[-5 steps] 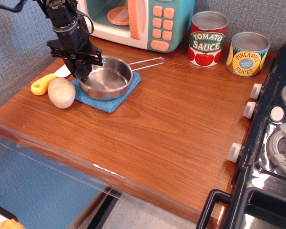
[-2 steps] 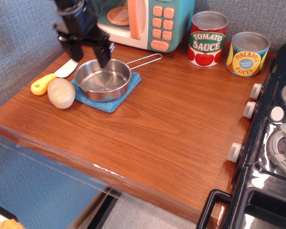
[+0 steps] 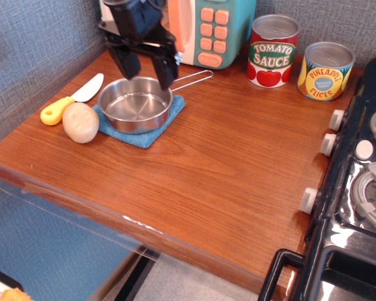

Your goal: Move pot on top of blue towel

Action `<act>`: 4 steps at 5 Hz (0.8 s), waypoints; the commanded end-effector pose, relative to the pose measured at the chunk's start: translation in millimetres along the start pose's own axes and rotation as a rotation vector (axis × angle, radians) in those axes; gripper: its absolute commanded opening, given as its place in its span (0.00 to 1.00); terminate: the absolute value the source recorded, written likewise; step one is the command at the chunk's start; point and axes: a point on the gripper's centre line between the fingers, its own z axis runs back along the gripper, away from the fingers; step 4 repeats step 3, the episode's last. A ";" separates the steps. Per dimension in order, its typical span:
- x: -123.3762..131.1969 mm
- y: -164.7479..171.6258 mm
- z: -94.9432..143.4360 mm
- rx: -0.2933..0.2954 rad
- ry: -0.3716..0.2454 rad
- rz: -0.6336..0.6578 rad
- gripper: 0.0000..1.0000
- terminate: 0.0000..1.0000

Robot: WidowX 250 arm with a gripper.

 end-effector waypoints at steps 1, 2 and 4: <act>-14.7 -27.1 9.7 0.051 0.007 0.015 1.00 0.00; -14.7 -27.1 9.7 0.051 0.007 0.015 1.00 0.00; -14.7 -27.1 9.7 0.051 0.007 0.015 1.00 1.00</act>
